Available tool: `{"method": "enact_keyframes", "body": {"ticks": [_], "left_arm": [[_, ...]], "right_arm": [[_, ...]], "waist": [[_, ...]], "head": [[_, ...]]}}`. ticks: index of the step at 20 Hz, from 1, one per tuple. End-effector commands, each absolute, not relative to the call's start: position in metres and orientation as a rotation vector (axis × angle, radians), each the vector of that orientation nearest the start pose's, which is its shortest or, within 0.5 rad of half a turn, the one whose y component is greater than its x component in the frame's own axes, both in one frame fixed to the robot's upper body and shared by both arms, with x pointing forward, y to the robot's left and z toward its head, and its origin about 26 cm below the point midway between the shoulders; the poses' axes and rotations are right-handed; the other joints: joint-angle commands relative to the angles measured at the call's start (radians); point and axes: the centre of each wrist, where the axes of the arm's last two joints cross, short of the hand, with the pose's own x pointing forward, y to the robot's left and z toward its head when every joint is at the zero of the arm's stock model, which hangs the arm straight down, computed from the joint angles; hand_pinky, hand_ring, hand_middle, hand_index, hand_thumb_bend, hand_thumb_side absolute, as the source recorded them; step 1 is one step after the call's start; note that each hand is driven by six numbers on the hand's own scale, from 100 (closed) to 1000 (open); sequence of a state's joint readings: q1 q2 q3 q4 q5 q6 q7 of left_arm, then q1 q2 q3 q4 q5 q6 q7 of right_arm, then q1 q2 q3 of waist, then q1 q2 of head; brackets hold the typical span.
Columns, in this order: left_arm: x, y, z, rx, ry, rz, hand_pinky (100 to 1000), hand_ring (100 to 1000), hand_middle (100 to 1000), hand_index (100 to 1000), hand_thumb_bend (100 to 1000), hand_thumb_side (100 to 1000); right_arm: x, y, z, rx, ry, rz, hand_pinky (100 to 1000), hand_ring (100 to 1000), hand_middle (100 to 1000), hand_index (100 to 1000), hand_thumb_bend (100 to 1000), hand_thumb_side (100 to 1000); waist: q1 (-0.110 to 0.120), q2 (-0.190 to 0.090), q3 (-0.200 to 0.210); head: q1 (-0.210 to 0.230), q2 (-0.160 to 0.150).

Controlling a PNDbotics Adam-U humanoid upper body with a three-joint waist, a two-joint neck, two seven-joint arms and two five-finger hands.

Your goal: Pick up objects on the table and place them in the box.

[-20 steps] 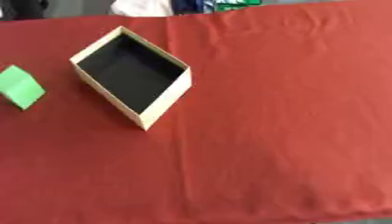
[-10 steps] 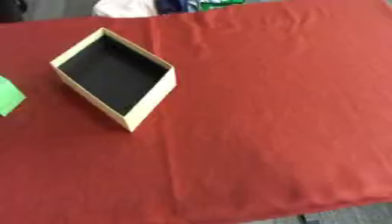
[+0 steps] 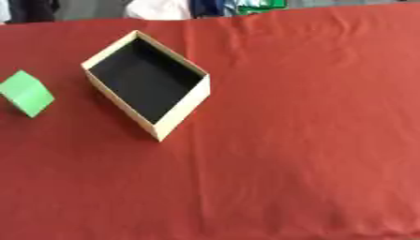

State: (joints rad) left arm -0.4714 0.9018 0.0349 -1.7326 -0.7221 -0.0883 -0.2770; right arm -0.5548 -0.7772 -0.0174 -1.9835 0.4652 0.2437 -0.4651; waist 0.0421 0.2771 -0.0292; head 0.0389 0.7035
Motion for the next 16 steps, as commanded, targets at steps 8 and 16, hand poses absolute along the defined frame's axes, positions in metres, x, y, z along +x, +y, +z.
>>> {"method": "enact_keyframes", "body": {"ticks": [8, 16], "left_arm": [[0.346, 0.387, 0.315, 1.365, -1.458, -1.614, 894, 919, 911, 959, 691, 278], [0.372, 0.395, 0.31, 1.243, -1.34, -1.709, 909, 935, 932, 1000, 807, 312]], "right_arm": [[0.293, -0.296, 0.333, 1.773, 2.928, -0.362, 809, 789, 812, 812, 100, 209], [0.293, -0.295, 0.333, 1.763, 2.934, -0.368, 809, 788, 810, 811, 100, 208]], "waist": [[-0.011, -0.035, 0.0], [-0.012, -0.029, -0.006]], "head": [[0.019, -0.01], [0.012, -0.027]]}}
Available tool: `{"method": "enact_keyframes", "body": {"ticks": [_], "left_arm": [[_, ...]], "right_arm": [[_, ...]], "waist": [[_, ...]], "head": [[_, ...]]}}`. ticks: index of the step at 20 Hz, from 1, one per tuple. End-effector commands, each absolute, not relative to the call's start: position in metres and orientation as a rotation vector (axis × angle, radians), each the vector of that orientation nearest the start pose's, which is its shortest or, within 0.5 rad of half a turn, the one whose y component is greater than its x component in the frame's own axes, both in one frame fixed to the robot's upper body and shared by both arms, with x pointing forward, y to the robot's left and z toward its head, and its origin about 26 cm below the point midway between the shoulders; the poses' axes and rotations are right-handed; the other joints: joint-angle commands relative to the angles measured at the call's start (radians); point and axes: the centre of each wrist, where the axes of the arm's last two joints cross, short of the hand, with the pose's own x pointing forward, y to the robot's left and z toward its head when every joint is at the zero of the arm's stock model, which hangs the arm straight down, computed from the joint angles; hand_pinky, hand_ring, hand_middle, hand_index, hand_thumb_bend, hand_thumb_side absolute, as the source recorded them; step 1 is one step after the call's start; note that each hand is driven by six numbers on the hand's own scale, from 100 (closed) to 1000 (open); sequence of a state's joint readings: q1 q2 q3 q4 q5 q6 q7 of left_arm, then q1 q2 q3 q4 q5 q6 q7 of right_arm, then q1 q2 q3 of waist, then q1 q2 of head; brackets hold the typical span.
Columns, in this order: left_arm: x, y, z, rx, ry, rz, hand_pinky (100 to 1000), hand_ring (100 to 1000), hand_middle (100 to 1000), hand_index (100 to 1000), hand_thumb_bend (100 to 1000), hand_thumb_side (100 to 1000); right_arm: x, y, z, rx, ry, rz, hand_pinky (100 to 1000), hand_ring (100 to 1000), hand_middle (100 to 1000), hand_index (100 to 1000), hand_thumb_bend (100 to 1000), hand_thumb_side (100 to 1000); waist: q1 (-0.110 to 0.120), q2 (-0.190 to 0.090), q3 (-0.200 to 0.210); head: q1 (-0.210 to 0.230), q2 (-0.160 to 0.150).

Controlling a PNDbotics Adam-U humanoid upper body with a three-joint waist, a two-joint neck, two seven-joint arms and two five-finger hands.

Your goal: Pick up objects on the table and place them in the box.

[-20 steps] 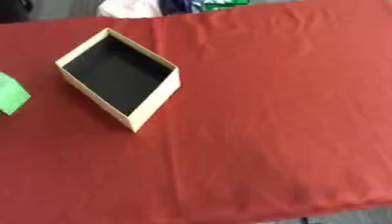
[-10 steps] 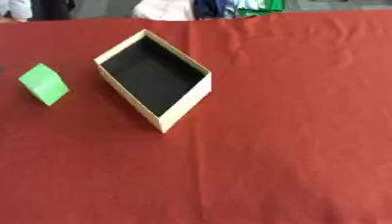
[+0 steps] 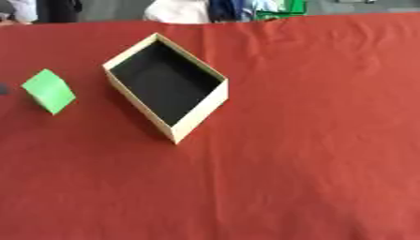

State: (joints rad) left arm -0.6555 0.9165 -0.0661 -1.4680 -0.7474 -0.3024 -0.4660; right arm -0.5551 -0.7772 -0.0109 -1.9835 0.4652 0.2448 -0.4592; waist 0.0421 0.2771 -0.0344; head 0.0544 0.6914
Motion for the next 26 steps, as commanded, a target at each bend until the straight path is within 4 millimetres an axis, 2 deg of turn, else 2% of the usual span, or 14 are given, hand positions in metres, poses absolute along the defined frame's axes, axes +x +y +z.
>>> {"method": "enact_keyframes", "body": {"ticks": [1, 2, 3, 4, 9, 16, 26], "left_arm": [[0.376, 0.395, 0.31, 1.234, -1.325, -1.712, 908, 935, 933, 1000, 815, 281], [0.379, 0.395, 0.309, 1.226, -1.311, -1.717, 908, 935, 934, 1000, 815, 275], [0.383, 0.395, 0.309, 1.22, -1.295, -1.724, 907, 938, 936, 1000, 818, 213], [0.386, 0.395, 0.308, 1.215, -1.278, -1.73, 907, 938, 934, 1000, 811, 203], [0.4, 0.399, 0.3, 1.16, -1.223, -1.716, 877, 896, 915, 994, 728, 106], [0.412, 0.402, 0.285, 1.032, -1.193, -1.735, 881, 906, 958, 1000, 722, 100], [0.418, 0.397, 0.277, 0.928, -1.127, -1.813, 874, 894, 933, 987, 691, 100]], "right_arm": [[0.293, -0.295, 0.333, 1.762, 2.935, -0.369, 809, 788, 810, 811, 100, 208], [0.293, -0.294, 0.333, 1.761, 2.936, -0.369, 809, 788, 810, 811, 100, 208], [0.293, -0.294, 0.333, 1.76, 2.937, -0.371, 809, 788, 810, 811, 100, 208], [0.293, -0.294, 0.333, 1.758, 2.937, -0.372, 809, 788, 810, 811, 100, 208], [0.294, -0.293, 0.333, 1.753, 2.942, -0.374, 809, 788, 810, 811, 100, 208], [0.294, -0.293, 0.334, 1.749, 2.945, -0.367, 808, 787, 808, 808, 100, 203], [0.294, -0.291, 0.334, 1.738, 2.951, -0.356, 808, 785, 807, 807, 100, 202]], "waist": [[-0.012, -0.028, -0.002], [-0.012, -0.026, -0.002], [-0.012, -0.025, -0.003], [-0.012, -0.024, -0.004], [-0.012, -0.017, -0.009], [-0.012, -0.009, -0.016], [-0.01, 0.003, -0.025]], "head": [[-0.004, -0.018], [-0.003, -0.021], [-0.002, -0.024], [-0.001, -0.027], [0.0, -0.038], [-0.002, -0.046], [0.007, -0.059]]}}
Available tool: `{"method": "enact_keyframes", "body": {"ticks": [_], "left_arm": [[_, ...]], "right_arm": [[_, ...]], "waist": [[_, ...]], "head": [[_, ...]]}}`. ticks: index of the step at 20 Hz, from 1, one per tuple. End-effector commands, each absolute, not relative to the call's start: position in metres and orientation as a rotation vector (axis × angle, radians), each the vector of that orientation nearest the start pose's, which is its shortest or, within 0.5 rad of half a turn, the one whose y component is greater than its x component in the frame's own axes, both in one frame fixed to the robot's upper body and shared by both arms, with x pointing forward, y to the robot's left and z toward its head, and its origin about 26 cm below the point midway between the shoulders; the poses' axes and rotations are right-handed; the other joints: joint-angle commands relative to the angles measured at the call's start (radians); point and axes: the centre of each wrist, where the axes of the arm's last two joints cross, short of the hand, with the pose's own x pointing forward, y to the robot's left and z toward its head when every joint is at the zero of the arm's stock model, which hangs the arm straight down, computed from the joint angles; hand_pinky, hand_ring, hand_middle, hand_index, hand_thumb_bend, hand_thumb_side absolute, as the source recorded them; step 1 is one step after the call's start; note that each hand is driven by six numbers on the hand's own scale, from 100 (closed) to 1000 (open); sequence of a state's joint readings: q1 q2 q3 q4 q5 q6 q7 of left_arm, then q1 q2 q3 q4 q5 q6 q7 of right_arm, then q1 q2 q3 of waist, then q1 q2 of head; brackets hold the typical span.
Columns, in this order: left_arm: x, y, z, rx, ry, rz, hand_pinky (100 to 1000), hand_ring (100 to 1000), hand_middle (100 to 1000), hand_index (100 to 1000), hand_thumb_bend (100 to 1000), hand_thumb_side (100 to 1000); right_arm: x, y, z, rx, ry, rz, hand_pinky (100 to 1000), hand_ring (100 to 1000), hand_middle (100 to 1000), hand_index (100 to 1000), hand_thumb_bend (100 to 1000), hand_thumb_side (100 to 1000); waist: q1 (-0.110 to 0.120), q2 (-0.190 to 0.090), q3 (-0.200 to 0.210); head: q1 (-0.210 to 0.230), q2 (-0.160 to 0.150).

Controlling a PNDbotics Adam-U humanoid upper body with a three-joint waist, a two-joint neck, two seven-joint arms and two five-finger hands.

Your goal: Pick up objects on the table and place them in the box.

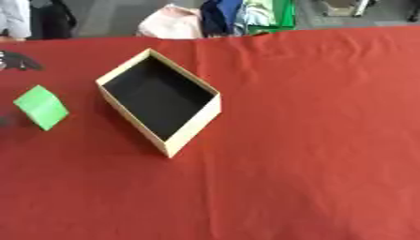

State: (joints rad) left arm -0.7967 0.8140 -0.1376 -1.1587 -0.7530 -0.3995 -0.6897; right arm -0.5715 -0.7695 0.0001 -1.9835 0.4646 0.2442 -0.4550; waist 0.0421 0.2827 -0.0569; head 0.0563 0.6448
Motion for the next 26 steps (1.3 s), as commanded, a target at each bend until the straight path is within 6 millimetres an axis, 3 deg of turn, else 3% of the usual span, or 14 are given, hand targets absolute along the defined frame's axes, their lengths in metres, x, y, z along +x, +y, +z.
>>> {"method": "enact_keyframes", "body": {"ticks": [1, 8, 17, 21, 26], "left_arm": [[0.419, 0.396, 0.276, 0.923, -1.119, -1.82, 873, 894, 928, 981, 687, 100], [0.423, 0.394, 0.27, 0.929, -1.054, -1.848, 865, 887, 900, 961, 612, 100], [0.427, 0.395, 0.261, 0.945, -0.951, -1.874, 851, 881, 879, 927, 597, 100], [0.427, 0.395, 0.259, 0.946, -0.946, -1.874, 837, 865, 835, 897, 572, 100], [0.427, 0.394, 0.261, 0.945, -0.987, -1.864, 796, 805, 699, 808, 517, 100]], "right_arm": [[0.294, -0.291, 0.334, 1.738, 2.952, -0.355, 808, 785, 807, 807, 100, 202], [0.294, -0.29, 0.334, 1.728, 2.958, -0.351, 808, 785, 806, 807, 100, 202], [0.294, -0.29, 0.335, 1.723, 2.96, -0.347, 807, 784, 805, 807, 100, 201], [0.294, -0.289, 0.335, 1.719, 2.961, -0.346, 807, 784, 805, 807, 100, 201], [0.294, -0.29, 0.334, 1.722, 2.962, -0.348, 808, 784, 805, 808, 100, 201]], "waist": [[-0.009, -0.002, -0.003], [-0.005, 0.008, -0.016], [-0.004, 0.018, -0.025], [-0.004, 0.022, -0.029], [-0.004, 0.026, -0.029]], "head": [[0.006, -0.014], [0.009, -0.017], [0.015, -0.022], [0.017, -0.024], [0.011, -0.019]]}}
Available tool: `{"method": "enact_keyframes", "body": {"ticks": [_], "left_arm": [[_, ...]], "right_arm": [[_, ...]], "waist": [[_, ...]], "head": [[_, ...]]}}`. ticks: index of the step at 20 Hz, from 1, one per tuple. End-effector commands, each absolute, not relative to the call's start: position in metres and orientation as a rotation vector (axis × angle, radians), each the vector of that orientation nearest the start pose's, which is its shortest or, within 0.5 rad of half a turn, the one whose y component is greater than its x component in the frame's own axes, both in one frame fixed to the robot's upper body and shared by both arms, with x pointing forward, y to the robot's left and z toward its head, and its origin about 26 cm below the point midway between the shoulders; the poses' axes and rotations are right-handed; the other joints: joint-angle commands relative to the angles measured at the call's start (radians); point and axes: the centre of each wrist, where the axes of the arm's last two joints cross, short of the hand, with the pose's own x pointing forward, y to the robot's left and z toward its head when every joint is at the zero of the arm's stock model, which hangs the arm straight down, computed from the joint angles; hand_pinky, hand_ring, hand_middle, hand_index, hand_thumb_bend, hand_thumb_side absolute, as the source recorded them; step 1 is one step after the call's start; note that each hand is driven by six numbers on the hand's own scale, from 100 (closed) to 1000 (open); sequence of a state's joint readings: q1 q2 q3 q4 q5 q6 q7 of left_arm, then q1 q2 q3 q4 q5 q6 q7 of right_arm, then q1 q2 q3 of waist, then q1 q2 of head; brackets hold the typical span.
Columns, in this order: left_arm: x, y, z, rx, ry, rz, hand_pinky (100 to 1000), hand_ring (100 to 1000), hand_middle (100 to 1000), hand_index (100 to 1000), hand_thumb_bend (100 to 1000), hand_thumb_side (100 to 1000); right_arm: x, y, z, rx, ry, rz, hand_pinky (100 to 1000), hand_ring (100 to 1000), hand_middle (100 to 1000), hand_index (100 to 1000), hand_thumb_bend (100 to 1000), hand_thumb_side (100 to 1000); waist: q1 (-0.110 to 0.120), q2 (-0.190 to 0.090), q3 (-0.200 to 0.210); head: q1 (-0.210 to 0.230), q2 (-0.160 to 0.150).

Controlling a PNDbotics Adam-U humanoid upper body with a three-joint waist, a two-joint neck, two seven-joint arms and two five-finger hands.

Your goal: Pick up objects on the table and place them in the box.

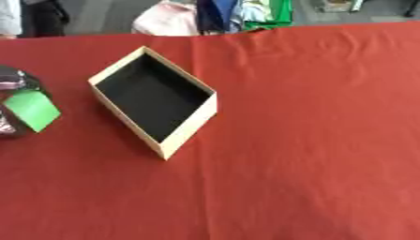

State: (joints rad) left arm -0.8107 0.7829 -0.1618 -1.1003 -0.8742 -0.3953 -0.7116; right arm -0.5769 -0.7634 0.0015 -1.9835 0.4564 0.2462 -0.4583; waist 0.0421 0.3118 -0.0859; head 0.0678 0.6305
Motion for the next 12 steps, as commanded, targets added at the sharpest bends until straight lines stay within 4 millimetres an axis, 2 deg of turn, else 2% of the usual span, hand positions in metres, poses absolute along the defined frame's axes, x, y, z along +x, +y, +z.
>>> {"method": "enact_keyframes", "body": {"ticks": [1, 7, 12], "left_arm": [[0.4264, 0.3936, 0.262, 0.948, -1.003, -1.862, 792, 801, 692, 801, 510, 100], [0.4242, 0.3911, 0.2705, 1.011, -1.127, -1.815, 747, 745, 603, 719, 426, 100], [0.4233, 0.3901, 0.271, 1.032, -1.166, -1.795, 729, 727, 598, 713, 380, 100]], "right_arm": [[0.2942, -0.2896, 0.3342, 1.724, 2.963, -0.348, 808, 784, 805, 808, 100, 201], [0.2944, -0.2896, 0.3334, 1.727, 2.966, -0.353, 808, 784, 805, 808, 100, 200], [0.2944, -0.2902, 0.3326, 1.734, 2.965, -0.356, 808, 785, 805, 808, 100, 199]], "waist": [[-0.004, -0.002, 0.0], [-0.005, -0.004, 0.007], [-0.005, -0.006, 0.008]], "head": [[-0.002, -0.003], [-0.007, -0.001], [-0.009, 0.001]]}}
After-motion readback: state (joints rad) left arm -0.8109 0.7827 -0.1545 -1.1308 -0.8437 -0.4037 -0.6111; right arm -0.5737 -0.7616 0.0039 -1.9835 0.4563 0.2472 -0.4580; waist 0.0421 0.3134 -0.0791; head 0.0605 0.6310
